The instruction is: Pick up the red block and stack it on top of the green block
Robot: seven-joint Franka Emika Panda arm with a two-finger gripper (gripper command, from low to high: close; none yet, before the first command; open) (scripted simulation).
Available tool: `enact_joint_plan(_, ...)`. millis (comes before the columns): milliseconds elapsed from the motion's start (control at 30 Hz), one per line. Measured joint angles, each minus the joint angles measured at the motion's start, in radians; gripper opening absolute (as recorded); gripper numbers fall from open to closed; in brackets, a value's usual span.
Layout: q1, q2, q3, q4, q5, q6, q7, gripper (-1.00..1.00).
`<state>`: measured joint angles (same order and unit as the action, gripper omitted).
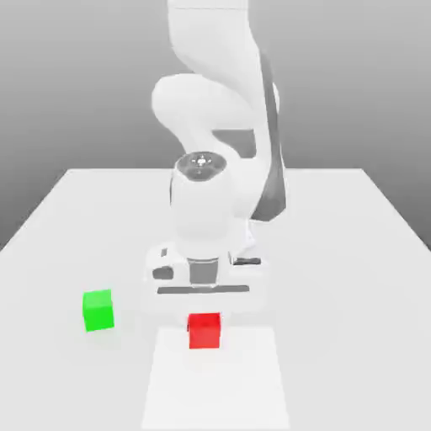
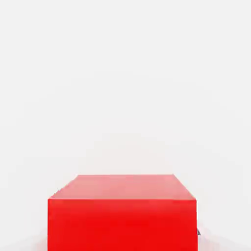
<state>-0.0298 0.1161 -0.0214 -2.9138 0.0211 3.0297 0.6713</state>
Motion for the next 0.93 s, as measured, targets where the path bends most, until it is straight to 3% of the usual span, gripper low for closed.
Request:
enact_joint_plan(233, -0.029, -0.229, -0.022, -0.029, -0.040, -0.200, 0.022, -1.00)
enact_joint_plan(567, -0.357, -0.348, -0.246, 0.002, -0.160, -0.345, 0.039, -1.00)
enact_joint_plan(667, -0.368, -0.279, -0.275, 0.007, -0.138, -0.281, 0.018, -1.00)
enact_joint_plan(800, -0.349, -0.136, -0.268, 0.012, -0.032, -0.148, -0.055, -1.00)
enact_joint_plan(833, -0.341, -0.101, -0.263, 0.014, 0.006, -0.116, -0.081, 1.00)
enact_joint_plan(933, -0.329, -0.101, -0.263, 0.014, 0.006, -0.116, -0.081, 1.00)
